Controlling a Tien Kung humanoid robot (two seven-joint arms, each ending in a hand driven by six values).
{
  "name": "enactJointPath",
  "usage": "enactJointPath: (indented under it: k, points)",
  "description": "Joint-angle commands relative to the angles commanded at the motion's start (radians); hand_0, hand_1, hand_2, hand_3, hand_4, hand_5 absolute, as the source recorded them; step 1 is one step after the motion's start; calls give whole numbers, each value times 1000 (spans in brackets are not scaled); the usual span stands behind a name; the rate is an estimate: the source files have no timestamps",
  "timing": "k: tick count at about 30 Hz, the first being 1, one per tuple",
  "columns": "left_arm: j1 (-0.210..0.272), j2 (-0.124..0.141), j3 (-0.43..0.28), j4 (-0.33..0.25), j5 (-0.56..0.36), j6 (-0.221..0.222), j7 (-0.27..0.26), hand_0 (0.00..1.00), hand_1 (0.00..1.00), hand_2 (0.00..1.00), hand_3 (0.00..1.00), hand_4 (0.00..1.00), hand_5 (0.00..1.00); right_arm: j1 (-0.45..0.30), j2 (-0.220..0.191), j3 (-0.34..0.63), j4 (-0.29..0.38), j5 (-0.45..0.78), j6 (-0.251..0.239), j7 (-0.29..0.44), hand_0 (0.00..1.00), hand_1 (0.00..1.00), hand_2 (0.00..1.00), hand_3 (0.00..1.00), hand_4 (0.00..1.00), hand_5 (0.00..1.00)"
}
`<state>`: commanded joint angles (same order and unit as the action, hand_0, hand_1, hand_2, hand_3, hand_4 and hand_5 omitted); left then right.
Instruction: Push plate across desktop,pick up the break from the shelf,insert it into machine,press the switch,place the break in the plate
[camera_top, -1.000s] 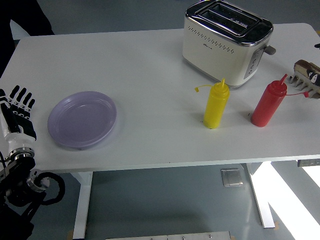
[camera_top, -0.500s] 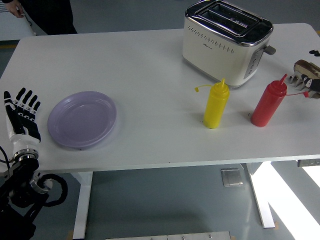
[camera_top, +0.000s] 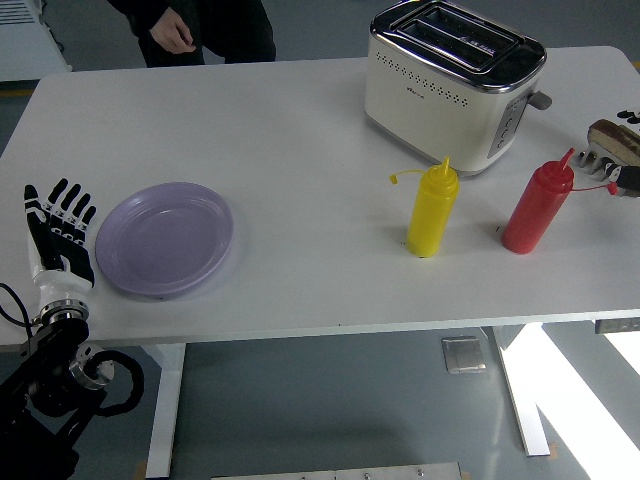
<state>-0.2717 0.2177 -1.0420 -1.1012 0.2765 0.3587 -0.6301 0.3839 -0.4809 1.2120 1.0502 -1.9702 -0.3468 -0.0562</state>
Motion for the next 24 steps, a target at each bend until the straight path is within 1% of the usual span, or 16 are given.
enactJointPath:
  k: [4,5,10,11,16,17,22,23,24]
  points:
    - [-3,-3,14,0,-9,-5,0,844,785,750,729,712,966,8,4,-10,-18,14,-22,7,671,611,644,714,703,90]
    - [-4,-4,17,0,-10,-5,0,840,784,749,728,710,970,9,4,-12,-20,16,-26,7,609,552,561,673,607,36]
    - [-11,-8,44,-3,-20,-7,-1,840,784,749,728,710,970,15,8,-21,-29,29,-49,10,609,552,561,673,607,36]
    - [-12,-9,52,-4,-22,-8,-1,839,784,749,730,709,970,16,8,-23,-30,32,-53,10,584,538,533,619,568,11]
    - [-18,-13,78,-1,-30,-8,-1,839,784,749,730,709,970,21,10,-33,-34,38,-58,11,584,538,533,619,568,11]
    - [-21,-14,85,1,-33,-9,-2,839,784,749,726,705,969,22,10,-37,-37,39,-59,11,568,526,518,555,595,33]
    - [-33,-21,114,5,-42,-12,-2,839,784,749,726,705,969,29,13,-46,-45,40,-72,11,568,526,518,555,595,33]
    - [-35,-22,119,4,-43,-12,-1,838,784,748,725,702,973,30,14,-47,-46,41,-77,11,537,513,497,528,560,12]
    - [-36,-23,122,3,-44,-12,-1,838,784,748,725,702,973,31,14,-48,-46,42,-79,11,537,513,497,528,560,12]
